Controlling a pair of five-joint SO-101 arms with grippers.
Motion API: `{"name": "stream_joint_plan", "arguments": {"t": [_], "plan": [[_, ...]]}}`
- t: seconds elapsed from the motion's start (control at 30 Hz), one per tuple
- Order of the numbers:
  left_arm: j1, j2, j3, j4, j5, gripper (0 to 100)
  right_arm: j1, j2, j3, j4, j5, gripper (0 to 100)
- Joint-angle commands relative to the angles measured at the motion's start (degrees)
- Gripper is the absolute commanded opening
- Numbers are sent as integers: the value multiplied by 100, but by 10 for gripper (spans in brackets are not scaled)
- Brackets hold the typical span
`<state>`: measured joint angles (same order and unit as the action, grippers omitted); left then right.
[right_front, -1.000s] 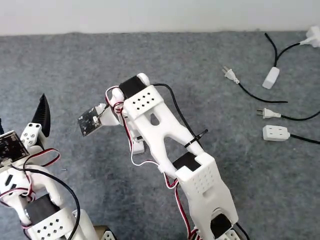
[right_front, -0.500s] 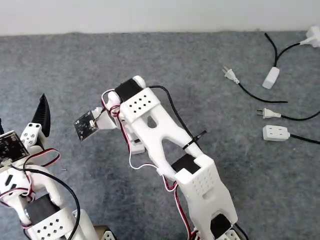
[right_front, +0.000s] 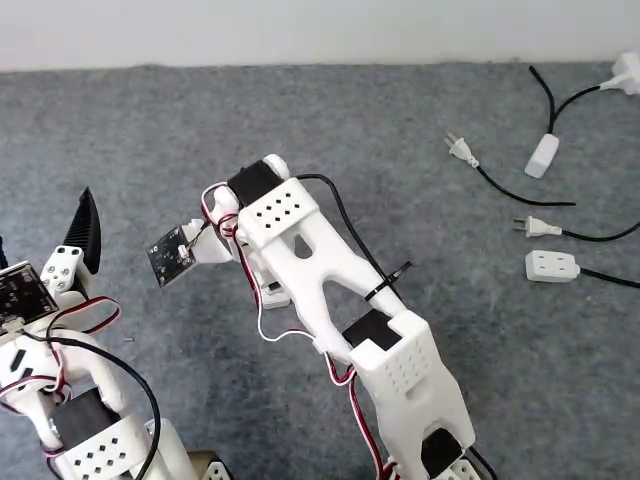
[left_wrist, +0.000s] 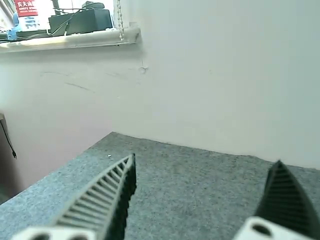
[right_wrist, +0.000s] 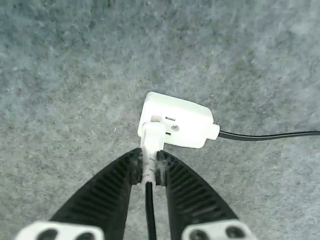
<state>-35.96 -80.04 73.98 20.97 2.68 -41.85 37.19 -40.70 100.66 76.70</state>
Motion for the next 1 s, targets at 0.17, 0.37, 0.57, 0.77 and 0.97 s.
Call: {"name": "stream_joint_plan", "arguments": {"t": [0.17, 0.37, 0.57, 0.77, 0.97], "plan": [[-18, -62, -75, -176, 35, 397, -31, -312, -185, -224, -62, 9], [-18, -62, -75, -176, 62, 397, -31, -75, -211, -365, -70, 9], [-18, -62, -75, -176, 62, 397, 40, 31, -211, -549, -149, 9], [-18, -62, -75, -176, 62, 397, 66, -13, -281, -145, -114, 9], [-18, -62, -75, -176, 62, 397, 22, -110, -985, 224, -141, 9]]}}
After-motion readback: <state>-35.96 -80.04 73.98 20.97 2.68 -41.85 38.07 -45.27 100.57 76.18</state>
